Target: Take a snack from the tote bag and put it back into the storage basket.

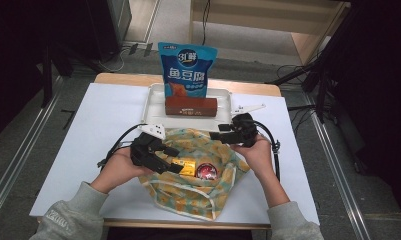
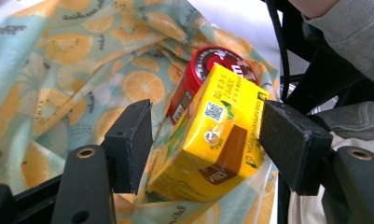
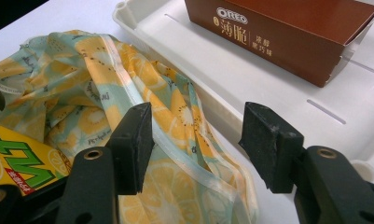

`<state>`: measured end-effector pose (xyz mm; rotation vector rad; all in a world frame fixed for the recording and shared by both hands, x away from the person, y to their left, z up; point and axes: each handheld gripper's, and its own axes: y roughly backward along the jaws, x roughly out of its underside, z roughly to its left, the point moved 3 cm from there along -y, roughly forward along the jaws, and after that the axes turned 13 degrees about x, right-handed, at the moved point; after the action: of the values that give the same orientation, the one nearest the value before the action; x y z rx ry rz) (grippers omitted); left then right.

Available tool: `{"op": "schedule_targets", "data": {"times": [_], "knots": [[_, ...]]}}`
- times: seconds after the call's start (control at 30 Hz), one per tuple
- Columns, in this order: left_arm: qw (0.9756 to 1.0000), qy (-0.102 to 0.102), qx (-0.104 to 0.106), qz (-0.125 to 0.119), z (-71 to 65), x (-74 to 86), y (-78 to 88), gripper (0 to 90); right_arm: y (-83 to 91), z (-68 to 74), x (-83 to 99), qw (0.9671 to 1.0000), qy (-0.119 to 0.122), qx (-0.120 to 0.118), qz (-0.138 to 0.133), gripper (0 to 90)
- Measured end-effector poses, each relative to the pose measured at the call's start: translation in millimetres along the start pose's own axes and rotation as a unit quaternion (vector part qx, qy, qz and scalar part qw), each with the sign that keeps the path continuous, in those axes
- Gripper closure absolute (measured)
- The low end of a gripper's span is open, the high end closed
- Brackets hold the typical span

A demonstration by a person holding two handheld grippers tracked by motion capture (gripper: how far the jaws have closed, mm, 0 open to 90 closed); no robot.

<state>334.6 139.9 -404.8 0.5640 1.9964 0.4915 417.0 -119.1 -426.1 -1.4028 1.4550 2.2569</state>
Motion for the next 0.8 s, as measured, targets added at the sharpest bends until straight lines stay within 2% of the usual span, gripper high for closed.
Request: {"op": "schedule_targets", "data": {"times": [0.2, 0.4, 0.53, 0.63, 0.8], "knots": [[0.9994, -0.007, -0.006, 0.033, -3.7, 4.9, -9.5, 34.6, -1.7, 0.5, -1.2, 1.0000, 0.003, -0.002, -0.003, 44.2], [0.9990, -0.006, -0.009, 0.044, -1.2, 10.1, -18.4, 34.7, -3.0, 1.3, -2.8, 1.0000, 0.004, -0.004, -0.005, 44.2], [0.9993, 0.002, 0.003, 0.038, 4.0, 13.8, -22.9, 34.6, -4.7, 0.7, -3.1, 1.0000, 0.004, -0.006, -0.005, 44.2], [0.9996, 0.004, 0.013, 0.023, 7.1, 14.8, -24.2, 34.5, -5.4, 0.3, -3.0, 0.9999, 0.002, -0.009, -0.006, 44.1], [0.9998, -0.010, 0.006, 0.018, 7.8, 14.9, -24.4, 38.6, -6.7, 0.3, -2.1, 1.0000, 0.000, -0.007, -0.002, 43.9]]}}
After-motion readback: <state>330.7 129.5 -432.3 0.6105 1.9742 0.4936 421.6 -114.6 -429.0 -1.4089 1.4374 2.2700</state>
